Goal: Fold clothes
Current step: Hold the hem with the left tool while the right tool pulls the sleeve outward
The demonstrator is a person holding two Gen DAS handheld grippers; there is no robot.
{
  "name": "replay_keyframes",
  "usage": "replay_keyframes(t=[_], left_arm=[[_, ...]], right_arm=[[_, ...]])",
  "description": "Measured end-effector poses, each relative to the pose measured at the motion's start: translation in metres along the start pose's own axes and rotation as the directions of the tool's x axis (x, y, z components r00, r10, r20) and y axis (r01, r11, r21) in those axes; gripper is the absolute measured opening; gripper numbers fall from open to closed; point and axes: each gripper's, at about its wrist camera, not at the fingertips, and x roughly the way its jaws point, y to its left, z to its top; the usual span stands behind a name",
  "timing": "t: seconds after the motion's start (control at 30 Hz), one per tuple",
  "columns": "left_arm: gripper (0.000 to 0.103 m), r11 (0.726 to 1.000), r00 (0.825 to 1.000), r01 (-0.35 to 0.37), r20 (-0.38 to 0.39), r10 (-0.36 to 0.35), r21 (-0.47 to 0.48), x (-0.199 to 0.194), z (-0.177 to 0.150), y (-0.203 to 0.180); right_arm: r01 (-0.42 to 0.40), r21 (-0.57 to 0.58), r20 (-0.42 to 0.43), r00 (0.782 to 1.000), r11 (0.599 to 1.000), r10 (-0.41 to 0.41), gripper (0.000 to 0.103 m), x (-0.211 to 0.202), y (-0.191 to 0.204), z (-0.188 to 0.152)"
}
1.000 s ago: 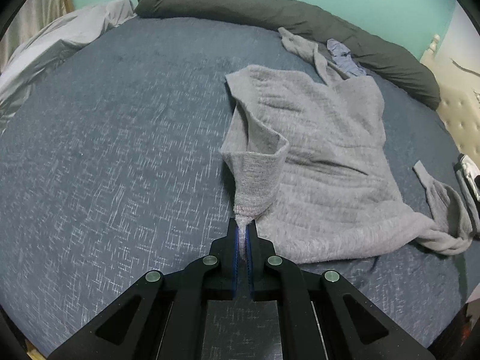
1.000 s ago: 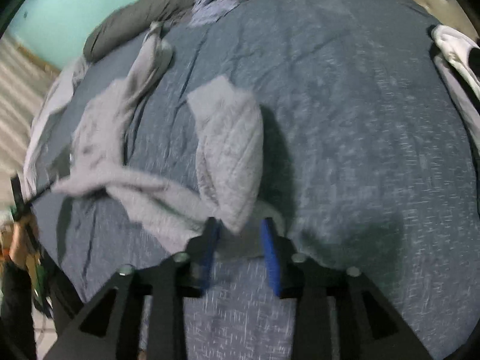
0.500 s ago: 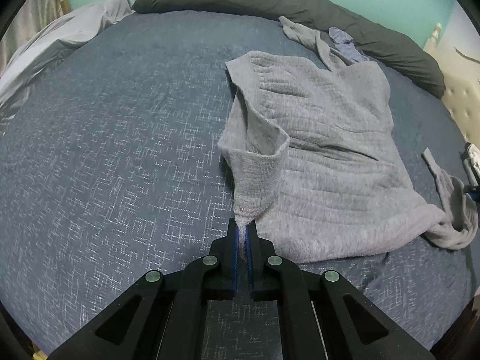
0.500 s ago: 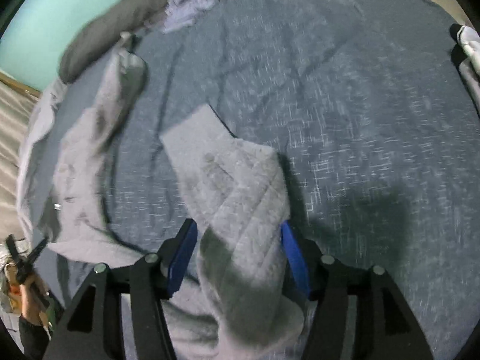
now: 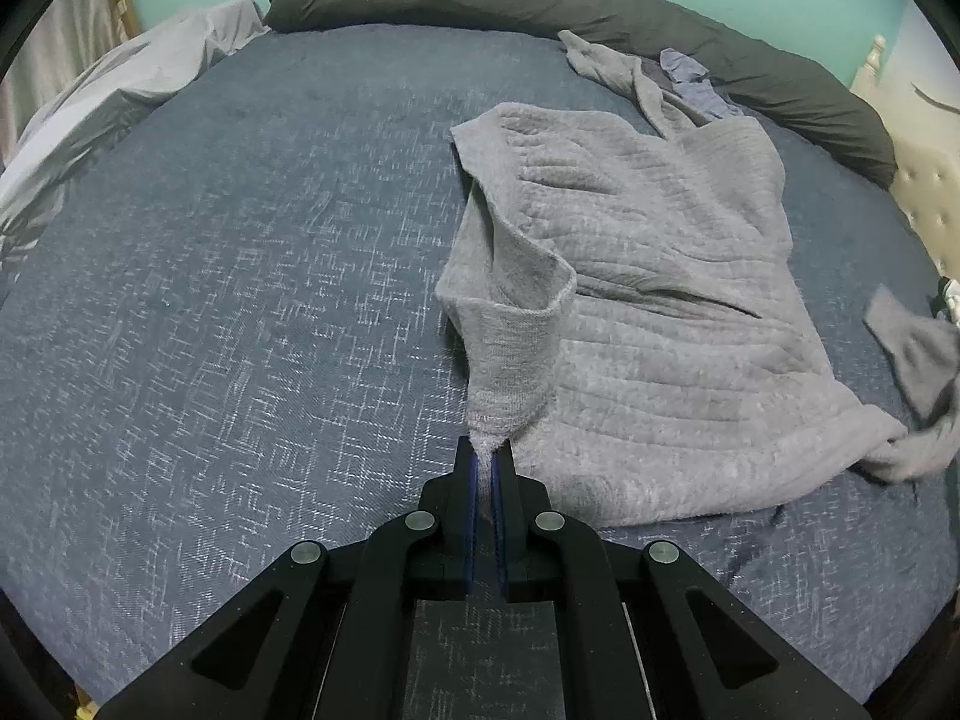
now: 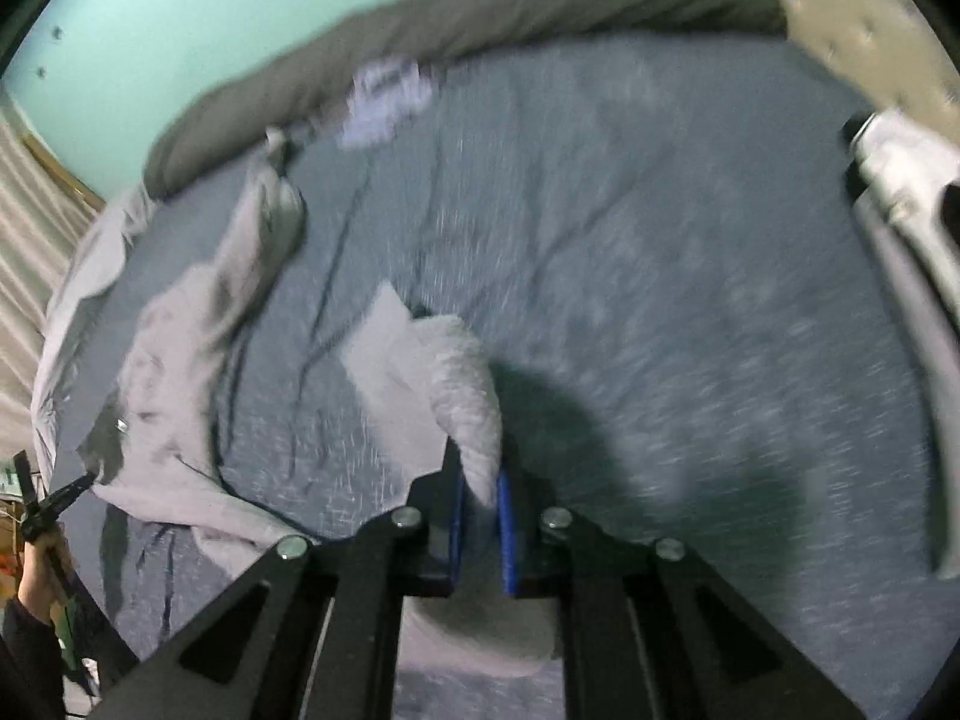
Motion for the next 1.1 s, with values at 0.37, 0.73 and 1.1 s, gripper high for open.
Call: replay_keyframes(t=[0.37, 0.73, 1.1], left_arm=[[0.004, 1.0, 1.0, 0.007, -0.01, -0.007, 0.011, -0.008, 0.001, -0.009], [0.004, 1.0, 0.999, -0.009, -0.043, 0.009, 0.02, -0.001, -0.002, -0.01], [0.004, 1.0, 0.998, -0.02, -0.057, 0.021, 0.022, 0.004, -0.005, -0.014]], right_arm=[[0.002, 0.005, -0.025, 1.0, 1.0, -0.002, 0.009, -0.036, -0.054, -0.048], [0.028, 0.071, -0.117, 0.993, 0.997, -0.02, 0.034, -0.033, -0.076, -0.075], [0.085, 0.052, -0.097, 0.992, 0.995, -0.08, 0.054, -0.006, -0.058, -0.015]])
